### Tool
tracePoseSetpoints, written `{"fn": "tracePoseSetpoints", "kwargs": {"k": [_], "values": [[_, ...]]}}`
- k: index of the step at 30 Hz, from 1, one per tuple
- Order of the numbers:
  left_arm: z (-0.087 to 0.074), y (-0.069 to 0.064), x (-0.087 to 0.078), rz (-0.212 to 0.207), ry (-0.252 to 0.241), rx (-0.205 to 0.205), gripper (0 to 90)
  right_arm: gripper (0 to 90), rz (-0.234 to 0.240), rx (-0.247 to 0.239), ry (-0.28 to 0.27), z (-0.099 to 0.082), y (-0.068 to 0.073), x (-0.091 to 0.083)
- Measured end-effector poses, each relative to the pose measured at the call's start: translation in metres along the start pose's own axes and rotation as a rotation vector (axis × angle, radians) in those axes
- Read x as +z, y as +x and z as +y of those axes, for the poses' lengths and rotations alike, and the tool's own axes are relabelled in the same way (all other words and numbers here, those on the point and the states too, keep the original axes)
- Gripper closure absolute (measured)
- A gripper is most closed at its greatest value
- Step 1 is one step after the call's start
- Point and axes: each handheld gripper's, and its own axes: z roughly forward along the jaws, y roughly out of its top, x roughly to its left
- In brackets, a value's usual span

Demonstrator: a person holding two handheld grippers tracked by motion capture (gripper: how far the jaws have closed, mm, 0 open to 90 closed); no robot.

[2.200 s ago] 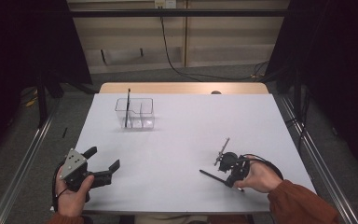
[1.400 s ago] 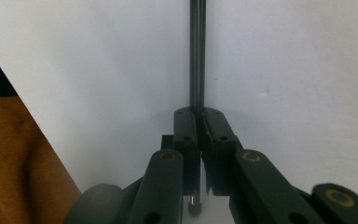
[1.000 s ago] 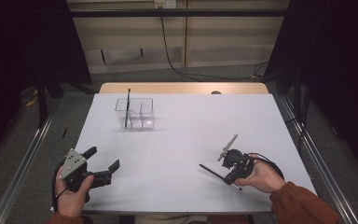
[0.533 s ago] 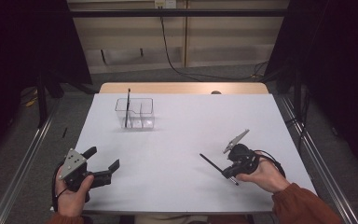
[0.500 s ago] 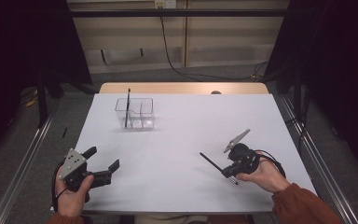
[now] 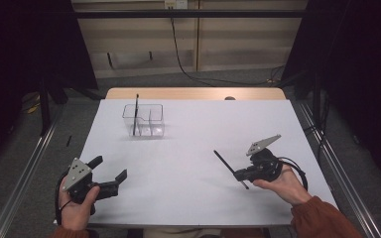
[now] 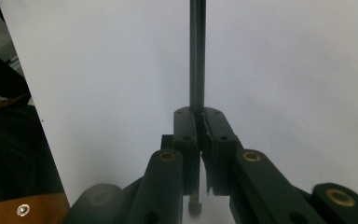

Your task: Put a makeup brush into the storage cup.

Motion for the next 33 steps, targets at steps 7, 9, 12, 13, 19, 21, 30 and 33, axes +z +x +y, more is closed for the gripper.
{"fn": "tracePoseSetpoints", "kwargs": {"k": [7,9,12,13,19,21,30,33], "values": [[0.0,0.0,0.0,0.001,0.002,-0.001,2.9,85.1,0.013,-0.001,-0.095,-0.002,0.001,-0.006],[0.0,0.0,0.0,0.0,0.002,0.0,2.9,85.1,0.019,-0.005,-0.116,-0.003,0.001,-0.005],[0.0,0.0,0.0,-0.001,-0.002,-0.002,2.9,85.1,0.022,-0.006,-0.15,-0.005,0.0,-0.005],[0.0,0.0,0.0,0.0,-0.001,-0.002,2.9,85.1,0.024,-0.004,-0.162,-0.006,0.0,-0.006],[0.0,0.0,-0.001,-0.002,-0.002,-0.002,2.9,85.0,0.02,-0.008,-0.23,-0.006,0.0,-0.011],[0.0,0.0,-0.001,-0.001,-0.005,-0.006,2.9,85.1,0.016,-0.004,-0.256,-0.007,-0.001,-0.013],[0.0,0.0,-0.001,-0.001,-0.003,-0.001,2.9,85.1,0.016,0.003,-0.341,-0.006,-0.002,-0.019],[0.0,0.0,-0.001,-0.001,-0.004,-0.006,3.0,85.1,0.009,0.004,-0.362,-0.005,-0.003,-0.02]]}}
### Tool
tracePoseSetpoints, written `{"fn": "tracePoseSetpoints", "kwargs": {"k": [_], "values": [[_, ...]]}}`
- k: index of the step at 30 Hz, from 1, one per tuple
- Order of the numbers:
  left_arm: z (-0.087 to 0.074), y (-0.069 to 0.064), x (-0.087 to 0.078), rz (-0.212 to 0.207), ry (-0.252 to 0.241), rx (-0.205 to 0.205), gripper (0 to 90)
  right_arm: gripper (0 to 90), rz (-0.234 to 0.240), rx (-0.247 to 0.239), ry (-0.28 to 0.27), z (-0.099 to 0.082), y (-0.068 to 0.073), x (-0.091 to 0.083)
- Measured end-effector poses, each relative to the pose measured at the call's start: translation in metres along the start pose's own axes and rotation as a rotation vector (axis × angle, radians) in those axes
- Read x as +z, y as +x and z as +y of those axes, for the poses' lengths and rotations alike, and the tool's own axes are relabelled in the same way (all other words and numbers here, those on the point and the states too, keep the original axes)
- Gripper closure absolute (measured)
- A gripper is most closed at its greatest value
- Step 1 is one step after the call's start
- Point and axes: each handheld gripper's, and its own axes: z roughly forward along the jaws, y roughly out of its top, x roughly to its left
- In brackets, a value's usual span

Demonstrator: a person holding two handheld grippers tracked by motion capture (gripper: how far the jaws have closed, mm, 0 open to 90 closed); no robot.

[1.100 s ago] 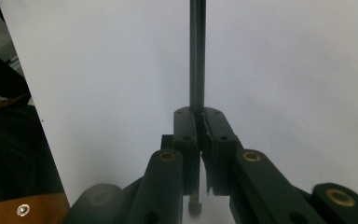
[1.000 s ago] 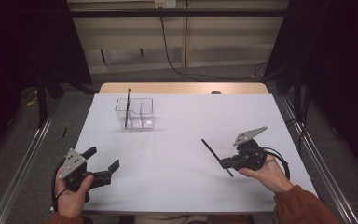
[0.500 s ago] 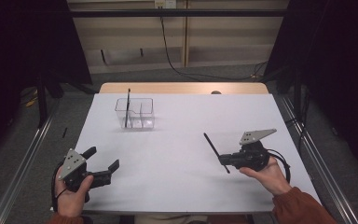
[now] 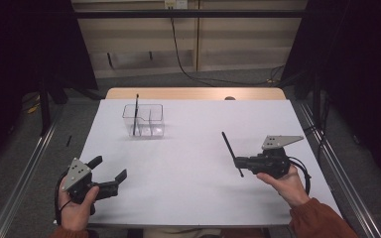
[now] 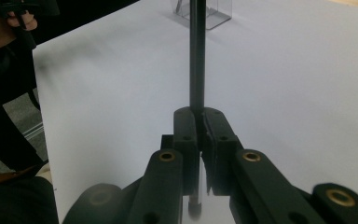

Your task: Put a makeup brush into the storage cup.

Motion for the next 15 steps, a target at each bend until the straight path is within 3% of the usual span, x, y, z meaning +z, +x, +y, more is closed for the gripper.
{"fn": "tracePoseSetpoints", "kwargs": {"k": [7,15], "values": [[0.0,-0.001,0.001,0.002,0.001,0.001,3.0,85.1,0.009,-0.023,-0.073,0.008,0.001,-0.006],[0.0,0.0,-0.001,0.001,-0.003,0.001,3.0,85.1,0.032,-0.059,-0.121,0.022,0.005,-0.003]]}}
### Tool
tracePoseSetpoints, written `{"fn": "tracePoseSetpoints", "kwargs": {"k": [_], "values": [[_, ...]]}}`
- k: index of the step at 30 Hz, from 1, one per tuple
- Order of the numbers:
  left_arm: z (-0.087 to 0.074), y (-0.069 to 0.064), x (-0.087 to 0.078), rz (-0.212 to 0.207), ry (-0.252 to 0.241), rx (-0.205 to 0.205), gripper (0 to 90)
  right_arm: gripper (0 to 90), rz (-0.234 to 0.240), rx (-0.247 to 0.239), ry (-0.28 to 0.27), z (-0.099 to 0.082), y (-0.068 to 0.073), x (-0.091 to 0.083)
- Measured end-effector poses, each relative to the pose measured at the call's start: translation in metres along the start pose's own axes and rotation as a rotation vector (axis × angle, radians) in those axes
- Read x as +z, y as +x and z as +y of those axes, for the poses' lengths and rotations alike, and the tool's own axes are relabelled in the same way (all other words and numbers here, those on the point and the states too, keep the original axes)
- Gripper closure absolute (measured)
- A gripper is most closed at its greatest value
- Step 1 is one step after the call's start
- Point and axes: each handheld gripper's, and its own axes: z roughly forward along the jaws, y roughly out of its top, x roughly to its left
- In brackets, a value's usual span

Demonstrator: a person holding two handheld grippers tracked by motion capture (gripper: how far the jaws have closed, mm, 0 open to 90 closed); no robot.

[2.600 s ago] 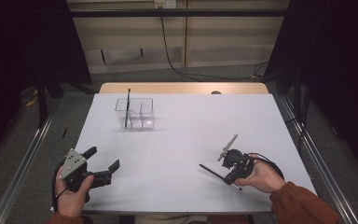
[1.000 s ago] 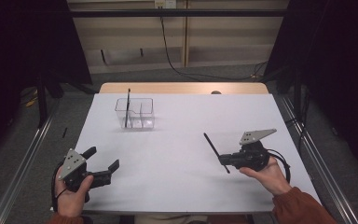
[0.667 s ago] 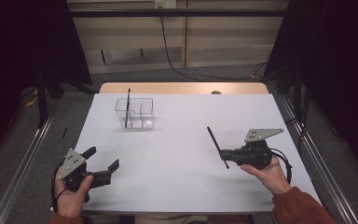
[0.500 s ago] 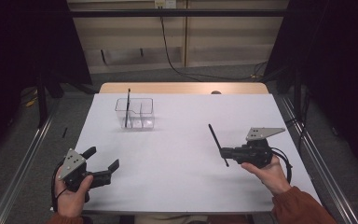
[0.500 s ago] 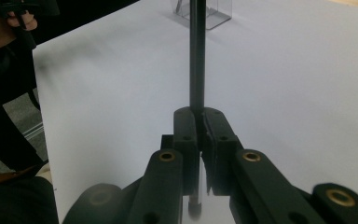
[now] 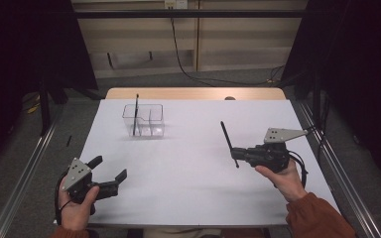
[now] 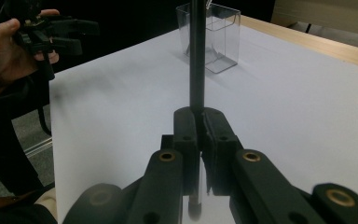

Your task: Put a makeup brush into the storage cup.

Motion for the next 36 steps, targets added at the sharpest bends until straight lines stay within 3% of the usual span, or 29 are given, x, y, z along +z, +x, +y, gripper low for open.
{"fn": "tracePoseSetpoints", "kwargs": {"k": [23,28,36], "values": [[0.002,-0.002,0.004,-0.017,0.005,0.02,3.0,85.1,0.156,-0.075,0.107,0.028,0.013,0.054],[0.002,-0.003,0.005,-0.017,0.008,0.02,3.0,85.1,0.188,-0.117,0.164,0.036,0.019,0.068],[0.001,0.0,0.003,-0.011,0.015,0.022,3.0,85.1,0.197,-0.185,0.306,0.046,0.024,0.08]]}}
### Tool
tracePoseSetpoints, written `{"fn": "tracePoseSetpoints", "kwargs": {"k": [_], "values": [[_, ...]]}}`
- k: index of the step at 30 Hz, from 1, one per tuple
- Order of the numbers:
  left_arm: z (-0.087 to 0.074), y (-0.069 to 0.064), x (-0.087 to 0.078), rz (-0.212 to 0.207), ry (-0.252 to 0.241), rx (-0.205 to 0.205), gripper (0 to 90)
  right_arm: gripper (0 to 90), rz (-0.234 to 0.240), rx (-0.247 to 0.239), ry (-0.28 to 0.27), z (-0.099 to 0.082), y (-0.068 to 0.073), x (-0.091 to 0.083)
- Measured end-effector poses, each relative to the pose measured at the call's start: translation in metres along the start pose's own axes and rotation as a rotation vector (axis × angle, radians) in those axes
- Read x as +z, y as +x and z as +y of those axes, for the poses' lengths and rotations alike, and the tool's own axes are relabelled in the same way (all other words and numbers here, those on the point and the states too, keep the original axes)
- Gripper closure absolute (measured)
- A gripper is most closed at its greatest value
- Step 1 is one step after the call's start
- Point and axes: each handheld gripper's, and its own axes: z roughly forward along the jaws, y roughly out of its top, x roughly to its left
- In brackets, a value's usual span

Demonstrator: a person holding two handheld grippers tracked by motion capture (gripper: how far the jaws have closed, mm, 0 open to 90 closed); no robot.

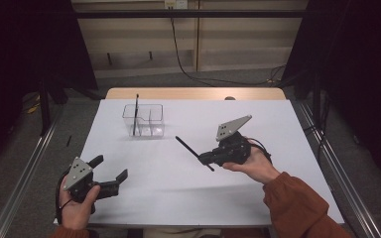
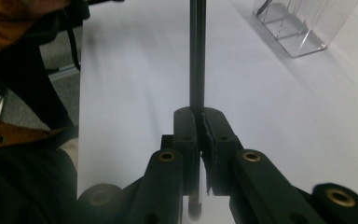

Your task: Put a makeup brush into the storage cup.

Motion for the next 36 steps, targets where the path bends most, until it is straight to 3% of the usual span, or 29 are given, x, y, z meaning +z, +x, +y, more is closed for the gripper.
{"fn": "tracePoseSetpoints", "kwargs": {"k": [5,10,16,25,31,36], "values": [[0.001,-0.001,0.0,-0.016,0.023,0.003,3.0,85.1,-0.014,-0.034,0.071,0.004,-0.002,0.006],[0.002,0.0,0.001,-0.025,0.035,0.017,3.0,85.1,-0.026,-0.106,0.222,0.008,0.005,0.012],[0.002,0.001,0.001,-0.028,0.047,0.03,3.0,85.1,0.007,-0.127,0.35,0.012,0.005,0.017],[0.004,-0.002,0.001,-0.037,0.06,0.038,2.9,85.1,0.033,-0.114,0.475,0.01,0.003,0.028],[0.005,-0.003,0.001,-0.05,0.059,0.049,2.9,85.1,0.035,-0.173,0.543,0.012,0.006,0.033],[0.007,-0.004,0.0,-0.056,0.057,0.06,2.9,85.1,0.033,-0.186,0.609,0.012,0.007,0.036]]}}
